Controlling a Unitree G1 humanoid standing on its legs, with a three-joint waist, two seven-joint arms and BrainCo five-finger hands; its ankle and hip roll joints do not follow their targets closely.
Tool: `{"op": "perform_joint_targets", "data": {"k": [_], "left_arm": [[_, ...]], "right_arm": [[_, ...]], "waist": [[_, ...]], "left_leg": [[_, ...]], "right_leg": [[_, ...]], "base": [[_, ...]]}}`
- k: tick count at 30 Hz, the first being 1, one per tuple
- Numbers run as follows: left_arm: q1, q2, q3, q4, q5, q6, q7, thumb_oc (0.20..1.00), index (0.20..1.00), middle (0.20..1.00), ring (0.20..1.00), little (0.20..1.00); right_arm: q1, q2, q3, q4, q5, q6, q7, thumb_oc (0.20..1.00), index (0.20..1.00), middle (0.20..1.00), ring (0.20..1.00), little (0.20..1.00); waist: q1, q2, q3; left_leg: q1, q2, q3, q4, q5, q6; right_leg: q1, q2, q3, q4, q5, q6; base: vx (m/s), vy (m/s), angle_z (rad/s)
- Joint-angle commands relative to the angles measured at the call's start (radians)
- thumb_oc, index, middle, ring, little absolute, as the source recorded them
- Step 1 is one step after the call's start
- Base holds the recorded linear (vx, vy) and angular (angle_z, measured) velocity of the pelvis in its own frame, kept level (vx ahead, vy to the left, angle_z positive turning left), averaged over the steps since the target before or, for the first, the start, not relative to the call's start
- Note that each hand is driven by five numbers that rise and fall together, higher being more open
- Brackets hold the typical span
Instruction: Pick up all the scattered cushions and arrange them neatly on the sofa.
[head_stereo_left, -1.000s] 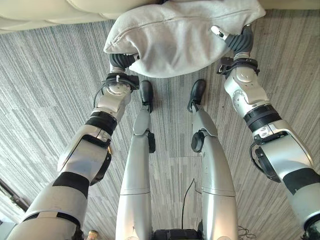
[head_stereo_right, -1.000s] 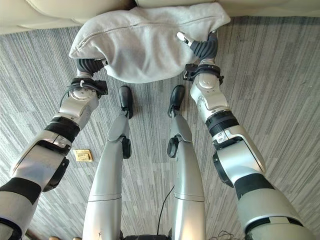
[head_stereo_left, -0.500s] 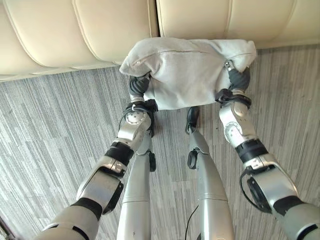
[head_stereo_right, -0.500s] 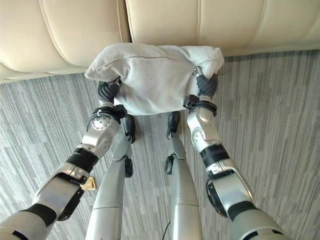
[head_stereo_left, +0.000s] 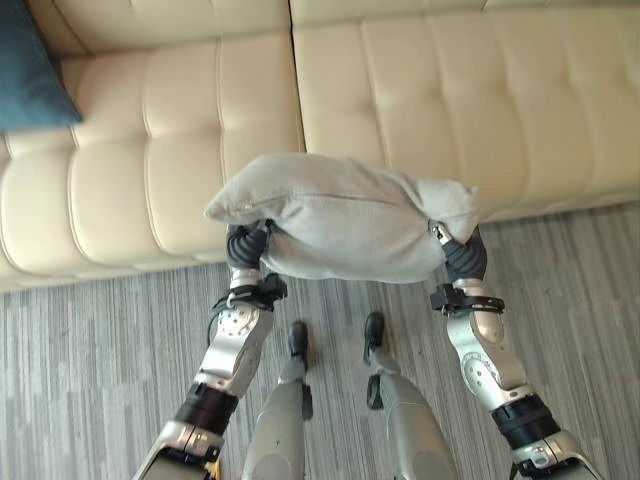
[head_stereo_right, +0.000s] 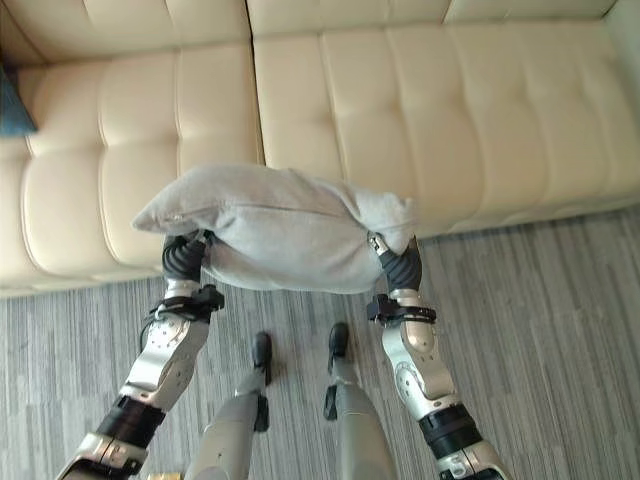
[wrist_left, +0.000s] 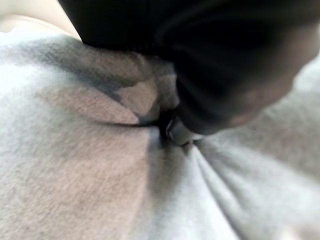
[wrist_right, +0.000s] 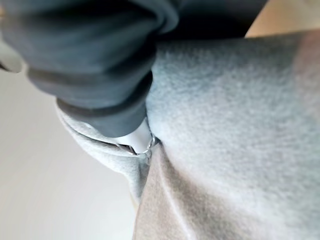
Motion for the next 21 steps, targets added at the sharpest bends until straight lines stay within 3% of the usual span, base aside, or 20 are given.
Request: {"op": "perform_joint_targets", "data": {"k": [1,6,7,9,11,13,15,16,19,21], "left_arm": [[-0.026,-0.031,-0.030,-0.079,-0.011,-0.070,-0.079,0.200,0.200,0.200,0.200,0.200],[0.063,-0.026,-0.011,-0.086,-0.045,-0.043,-0.086,0.200,0.200,0.200,0.200,0.200],[0.089,-0.028,-0.007,-0.079,-0.059,-0.034,-0.095,0.200,0.200,0.200,0.200,0.200],[0.106,-0.030,-0.010,-0.069,-0.062,-0.031,-0.110,0.200,0.200,0.200,0.200,0.200],[0.111,-0.031,-0.007,-0.063,-0.057,-0.030,-0.109,0.200,0.200,0.200,0.200,0.200],[0.121,-0.033,-0.002,-0.061,-0.051,-0.020,-0.115,0.200,0.200,0.200,0.200,0.200],[0.128,-0.033,0.000,-0.059,-0.048,-0.013,-0.114,0.200,0.200,0.200,0.200,0.200],[0.125,-0.027,0.003,-0.056,-0.040,0.003,-0.110,0.200,0.200,0.200,0.200,0.200],[0.109,-0.020,0.005,-0.051,-0.017,0.013,-0.099,0.200,0.200,0.200,0.200,0.200],[0.116,-0.013,0.013,-0.067,-0.011,0.014,-0.111,0.200,0.200,0.200,0.200,0.200]], "right_arm": [[-0.013,0.004,0.008,-0.096,-0.070,-0.010,0.071,0.200,0.200,0.200,0.200,0.200],[0.025,-0.003,0.017,-0.091,-0.068,0.022,0.075,0.200,0.200,0.200,0.200,0.200],[0.024,-0.003,0.031,-0.081,-0.064,0.030,0.084,0.200,0.200,0.200,0.200,0.200],[0.014,-0.021,0.053,-0.075,-0.081,0.040,0.093,0.200,0.200,0.200,0.200,0.200],[0.009,-0.038,0.067,-0.068,-0.101,0.053,0.093,0.200,0.200,0.200,0.200,0.200],[0.001,-0.052,0.073,-0.069,-0.115,0.065,0.101,0.200,0.200,0.200,0.200,0.200],[0.006,-0.061,0.073,-0.071,-0.124,0.071,0.104,0.200,0.200,0.200,0.200,0.200],[0.006,-0.070,0.065,-0.069,-0.127,0.080,0.092,0.200,0.200,0.200,0.200,0.200],[-0.005,-0.062,0.050,-0.051,-0.142,0.086,0.067,0.200,0.200,0.200,0.200,0.200],[0.006,-0.050,0.050,-0.058,-0.154,0.094,0.082,0.200,0.200,0.200,0.200,0.200]], "waist": [[0.002,0.029,-0.123],[0.013,0.025,-0.147],[0.023,0.015,-0.129],[0.041,0.001,-0.105],[0.062,-0.005,-0.093],[0.075,-0.013,-0.105],[0.082,-0.016,-0.119],[0.103,-0.010,-0.131],[0.130,-0.012,-0.137],[0.138,-0.014,-0.158]], "left_leg": [[0.046,0.035,-0.056,-0.019,-0.013,-0.081],[0.134,0.049,-0.048,0.023,-0.060,-0.073],[0.122,0.051,-0.053,0.133,-0.084,-0.072],[0.076,0.034,-0.069,0.297,-0.060,-0.079],[0.024,0.010,-0.104,0.371,-0.043,-0.079],[-0.029,-0.002,-0.097,0.325,-0.079,-0.061],[-0.040,0.005,-0.078,0.273,-0.074,-0.055],[-0.081,0.018,-0.041,0.149,-0.007,-0.060],[-0.131,0.032,-0.018,0.045,0.041,-0.073],[-0.099,0.031,-0.033,0.029,0.061,-0.062]], "right_leg": [[0.118,-0.010,-0.034,0.048,-0.174,0.066],[0.225,0.004,-0.017,0.039,-0.211,0.044],[0.273,0.005,-0.010,0.033,-0.231,0.028],[0.314,-0.001,-0.011,0.018,-0.241,0.010],[0.347,-0.006,-0.013,0.002,-0.253,0.006],[0.369,-0.012,-0.011,-0.012,-0.268,0.013],[0.382,-0.014,-0.015,-0.021,-0.278,0.020],[0.417,-0.003,-0.016,-0.034,-0.296,0.023],[0.455,0.008,-0.001,-0.032,-0.324,0.028],[0.489,0.002,0.015,-0.024,-0.336,0.045]], "base": [[0.13,-0.102,0.04],[0.10,-0.113,0.00],[0.05,-0.141,0.00],[0.07,-0.161,0.03],[0.11,-0.074,0.06],[0.21,0.001,0.10],[0.25,0.058,0.03],[0.30,0.093,0.09],[0.32,0.139,0.06],[0.43,0.228,-0.36]]}}
